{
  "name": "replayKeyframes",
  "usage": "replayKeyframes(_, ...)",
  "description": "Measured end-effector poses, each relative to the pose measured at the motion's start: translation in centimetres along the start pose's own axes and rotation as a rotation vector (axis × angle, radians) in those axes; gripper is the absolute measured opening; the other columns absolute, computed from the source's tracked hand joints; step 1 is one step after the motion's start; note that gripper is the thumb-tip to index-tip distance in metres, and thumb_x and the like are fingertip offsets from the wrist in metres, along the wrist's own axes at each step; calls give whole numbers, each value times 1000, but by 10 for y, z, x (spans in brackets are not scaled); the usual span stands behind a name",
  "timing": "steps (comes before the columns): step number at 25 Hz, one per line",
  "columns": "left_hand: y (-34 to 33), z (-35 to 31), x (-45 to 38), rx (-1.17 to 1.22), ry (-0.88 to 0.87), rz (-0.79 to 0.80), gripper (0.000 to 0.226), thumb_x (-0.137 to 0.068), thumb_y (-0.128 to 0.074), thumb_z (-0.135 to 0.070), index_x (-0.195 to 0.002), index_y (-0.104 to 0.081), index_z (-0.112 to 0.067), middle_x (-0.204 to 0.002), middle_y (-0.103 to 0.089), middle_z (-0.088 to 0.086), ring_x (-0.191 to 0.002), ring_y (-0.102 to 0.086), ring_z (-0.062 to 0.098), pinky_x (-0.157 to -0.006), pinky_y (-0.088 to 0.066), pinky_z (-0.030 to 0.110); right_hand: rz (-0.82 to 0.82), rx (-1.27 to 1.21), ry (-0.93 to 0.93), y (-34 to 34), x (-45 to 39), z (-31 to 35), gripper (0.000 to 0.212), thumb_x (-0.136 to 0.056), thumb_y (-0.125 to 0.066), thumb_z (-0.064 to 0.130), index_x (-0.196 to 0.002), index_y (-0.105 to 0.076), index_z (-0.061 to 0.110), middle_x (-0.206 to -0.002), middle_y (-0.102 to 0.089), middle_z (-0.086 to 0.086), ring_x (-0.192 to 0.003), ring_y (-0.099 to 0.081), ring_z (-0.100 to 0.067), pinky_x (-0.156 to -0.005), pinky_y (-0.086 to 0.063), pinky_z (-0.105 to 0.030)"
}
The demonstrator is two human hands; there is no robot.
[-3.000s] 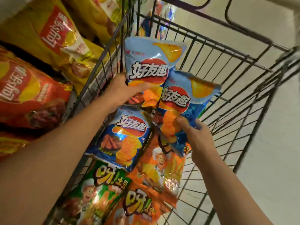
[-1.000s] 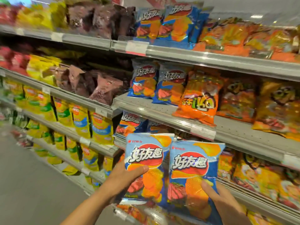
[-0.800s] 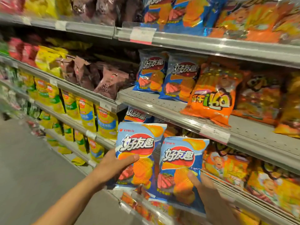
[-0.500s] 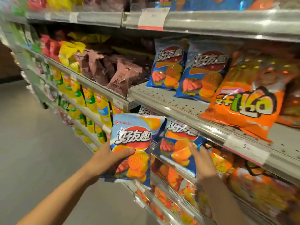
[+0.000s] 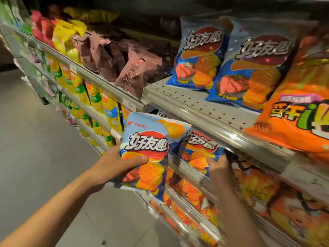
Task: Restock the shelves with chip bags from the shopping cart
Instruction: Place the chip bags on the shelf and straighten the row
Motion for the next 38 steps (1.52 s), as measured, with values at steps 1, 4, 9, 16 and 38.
replayKeyframes(1, 2, 1, -9, -33, -7, 30, 61, -60, -89, -61, -111, -73, -31, -103, -75, 19, -89, -70, 49, -83, -54, 72, -31, 35, -24, 1, 2, -6, 17, -95, -59, 17, -104, -56, 3, -90, -58, -20, -86, -58, -35, -81, -49, -49)
replayKeyframes(4, 2, 0, -36, -80, -51, 161, 67, -56, -86, -70, -113, -71, -39, -106, -76, 16, -96, -70, 48, -85, -48, 78, -94, 116, -97, 1, 12, -11, 20, -97, -57, 28, -106, -55, 10, -100, -62, -18, -93, -59, -36, -78, -47, -46)
replayKeyframes(9, -6, -5, -73, -30, -115, 425, 47, -67, -85, -57, -111, -71, -46, -103, -79, -8, -90, -76, 13, -77, -63, 31, -205, 105, -101, 0, 25, 3, 8, -98, -54, 11, -100, -50, 5, -87, -54, -21, -76, -53, -35, -65, -38, -38)
replayKeyframes(16, -6, 3, -92, 19, -155, 630, 52, -74, -86, -51, -122, -67, -43, -118, -75, -8, -106, -73, 12, -82, -58, 22, -512, 151, 457, -4, 93, 65, 41, -90, -63, 0, -114, -61, 33, -107, -56, 14, -98, -61, -15, -85, -50, -26)
replayKeyframes(38, -2, -258, -166, 175, -473, 369, 38, -85, -81, -24, -120, -70, -15, -104, -79, 4, -91, -75, 17, -80, -61, 32, -444, 677, 622, -8, 110, 230, 62, -96, -64, 23, -152, -39, 11, -125, -63, -7, -121, -51, -23, -108, -43, -45)
Point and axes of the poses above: each hand's wrist, its own x-axis away from the middle knuckle, its own y-axis out of the back of the hand, z = x × y, the point moved 10 cm from there along -x, towards the middle knuckle
